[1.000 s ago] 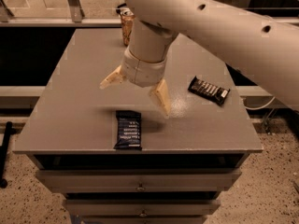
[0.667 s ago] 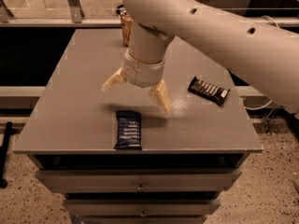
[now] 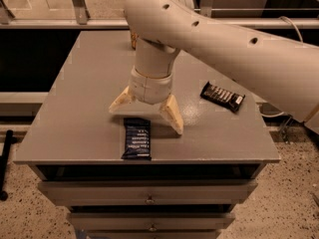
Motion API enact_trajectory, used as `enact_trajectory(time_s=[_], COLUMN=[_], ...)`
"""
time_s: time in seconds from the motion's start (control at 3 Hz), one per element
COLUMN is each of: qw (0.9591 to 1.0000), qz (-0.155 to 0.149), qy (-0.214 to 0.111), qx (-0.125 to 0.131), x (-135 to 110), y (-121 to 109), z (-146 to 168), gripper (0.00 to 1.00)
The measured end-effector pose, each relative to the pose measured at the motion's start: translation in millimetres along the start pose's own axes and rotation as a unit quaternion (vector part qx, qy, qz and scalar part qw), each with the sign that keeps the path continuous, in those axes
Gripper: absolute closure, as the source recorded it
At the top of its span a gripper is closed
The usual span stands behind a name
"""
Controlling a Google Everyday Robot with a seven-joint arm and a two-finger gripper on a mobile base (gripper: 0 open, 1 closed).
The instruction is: Pick rxbar blueberry
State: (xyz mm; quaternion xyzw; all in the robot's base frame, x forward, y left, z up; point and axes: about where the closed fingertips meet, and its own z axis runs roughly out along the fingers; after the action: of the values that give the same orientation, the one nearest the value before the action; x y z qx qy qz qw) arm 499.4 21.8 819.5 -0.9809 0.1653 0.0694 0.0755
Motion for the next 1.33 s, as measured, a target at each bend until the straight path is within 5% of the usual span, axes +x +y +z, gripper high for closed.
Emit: enact_trajectory(time_s=[0.67, 1.33], qw=[0.9996, 0.9942], qz=[-0.028, -0.104], qy=[0.002, 0.027], qx=[0.010, 0.011], x=[-24.1, -58.1], y=[-2.9, -20.0], z=[-11.3, -18.3], gripper=[0.00, 0.00])
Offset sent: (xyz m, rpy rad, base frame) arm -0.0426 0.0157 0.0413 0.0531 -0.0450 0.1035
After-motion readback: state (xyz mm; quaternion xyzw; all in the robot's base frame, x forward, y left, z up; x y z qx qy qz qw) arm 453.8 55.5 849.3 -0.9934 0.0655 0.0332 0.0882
